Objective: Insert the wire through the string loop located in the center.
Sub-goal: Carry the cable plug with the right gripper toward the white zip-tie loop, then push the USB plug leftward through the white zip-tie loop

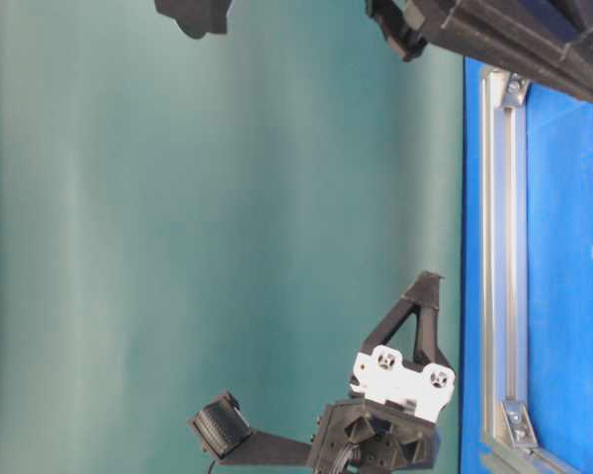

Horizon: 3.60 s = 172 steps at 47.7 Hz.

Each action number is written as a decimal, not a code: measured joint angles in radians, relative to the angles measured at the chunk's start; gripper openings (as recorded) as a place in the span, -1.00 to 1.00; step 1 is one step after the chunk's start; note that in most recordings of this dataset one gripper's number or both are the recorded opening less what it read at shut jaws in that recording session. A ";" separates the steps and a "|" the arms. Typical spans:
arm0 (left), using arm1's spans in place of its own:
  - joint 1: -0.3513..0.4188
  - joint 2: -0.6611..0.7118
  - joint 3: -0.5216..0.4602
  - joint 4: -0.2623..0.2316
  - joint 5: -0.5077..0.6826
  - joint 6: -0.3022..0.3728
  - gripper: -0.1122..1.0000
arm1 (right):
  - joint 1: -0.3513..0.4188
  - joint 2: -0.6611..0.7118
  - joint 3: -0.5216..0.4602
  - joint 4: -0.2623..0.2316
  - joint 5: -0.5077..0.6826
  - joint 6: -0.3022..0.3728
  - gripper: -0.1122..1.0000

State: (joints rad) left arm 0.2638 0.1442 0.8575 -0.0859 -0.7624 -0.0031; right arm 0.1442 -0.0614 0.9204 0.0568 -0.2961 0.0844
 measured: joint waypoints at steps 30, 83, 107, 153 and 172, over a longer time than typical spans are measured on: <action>0.000 0.000 0.000 -0.002 -0.002 -0.002 -0.80 | 0.000 0.000 0.002 0.000 -0.006 0.000 -0.86; -0.002 0.000 0.000 -0.002 -0.002 -0.002 -0.80 | 0.000 0.000 0.002 0.000 -0.014 0.000 -0.86; -0.002 0.000 -0.002 0.000 0.000 -0.002 -0.80 | 0.000 0.000 0.002 0.000 -0.025 0.000 -0.86; -0.002 0.000 0.000 0.000 0.000 -0.003 -0.80 | 0.000 0.160 -0.161 0.000 -0.035 0.000 -0.86; -0.002 0.000 -0.002 0.000 0.002 0.000 -0.80 | 0.000 0.160 -0.163 0.000 -0.044 0.000 -0.86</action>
State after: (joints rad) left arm 0.2623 0.1442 0.8560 -0.0859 -0.7609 -0.0031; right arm 0.1442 0.0982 0.7578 0.0568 -0.3405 0.0844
